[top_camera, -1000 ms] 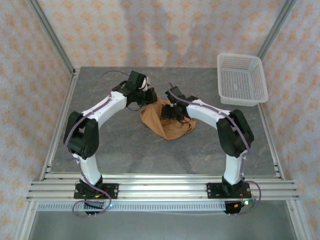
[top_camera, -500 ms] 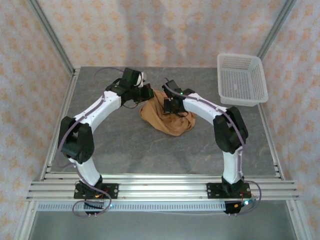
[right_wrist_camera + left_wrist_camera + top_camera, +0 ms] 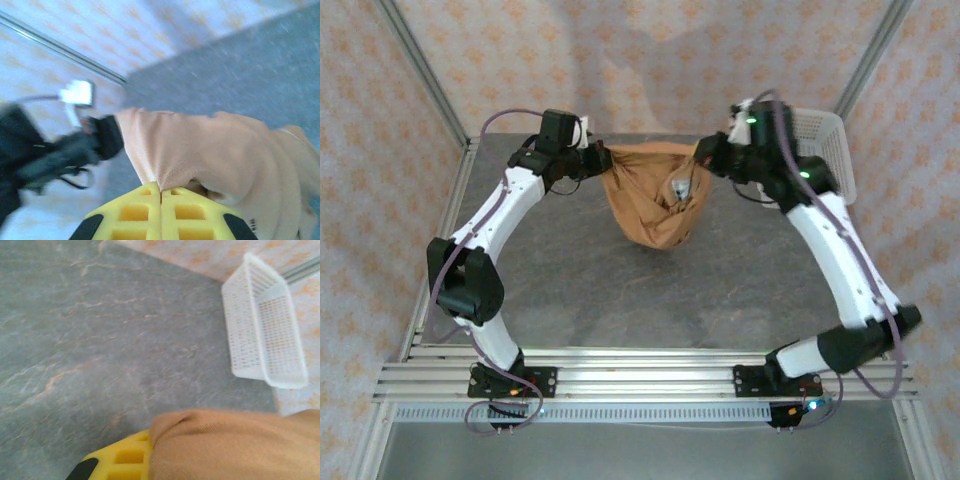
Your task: Fold the inside-out t-shirt
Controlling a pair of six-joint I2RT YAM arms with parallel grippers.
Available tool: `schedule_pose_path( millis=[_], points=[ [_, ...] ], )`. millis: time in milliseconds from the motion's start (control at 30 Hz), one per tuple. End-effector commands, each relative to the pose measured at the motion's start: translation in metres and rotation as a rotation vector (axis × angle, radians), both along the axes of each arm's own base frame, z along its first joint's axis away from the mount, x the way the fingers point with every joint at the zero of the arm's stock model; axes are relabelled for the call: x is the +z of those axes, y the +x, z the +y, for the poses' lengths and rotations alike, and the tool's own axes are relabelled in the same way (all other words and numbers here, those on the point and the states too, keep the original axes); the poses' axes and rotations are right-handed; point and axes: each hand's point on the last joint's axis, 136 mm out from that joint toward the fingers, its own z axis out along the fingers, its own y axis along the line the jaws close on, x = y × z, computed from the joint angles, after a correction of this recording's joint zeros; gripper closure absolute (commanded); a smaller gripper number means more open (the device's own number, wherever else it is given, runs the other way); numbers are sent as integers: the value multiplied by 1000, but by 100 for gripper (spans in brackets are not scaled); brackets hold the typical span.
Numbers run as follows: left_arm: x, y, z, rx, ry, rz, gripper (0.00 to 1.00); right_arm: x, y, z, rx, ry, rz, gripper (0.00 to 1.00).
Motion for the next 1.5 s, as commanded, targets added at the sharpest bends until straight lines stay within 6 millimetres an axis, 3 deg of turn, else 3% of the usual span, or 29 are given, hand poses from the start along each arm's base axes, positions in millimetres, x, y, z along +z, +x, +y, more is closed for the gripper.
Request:
schedule_pose_path(
  millis=[0,100,267,333,400,533,700,900,1167,1467],
  points=[
    [3,-3,-11,-44,-35,-8,100,12,0,6,58,207,63,100],
    [-12,-8,-20,-63,-27,8,100,-24,31,4,29,289,151,100],
    [-48,-16,-14,-66,80,78,98,-140,80,6,-34,264,390,100],
    [-57,-21,-8,-63,130,97,85,-171,89,8,-33,284,455,100],
    [-60,-30,-10,-81,162,94,71,-185,93,9,-30,312,475,100],
    [-63,-52,-31,-141,175,83,58,-198,94,0,-63,275,477,100],
    [-74,-71,-55,-156,85,120,56,-208,94,-12,-96,216,480,100],
    [-124,-79,-85,-168,32,242,58,-213,94,-16,-112,194,482,100],
    [-175,-60,-93,-104,150,313,60,-211,89,-18,-106,180,470,100],
    [-204,-42,-87,-21,234,340,62,-210,85,-17,-98,185,466,100]
  ],
)
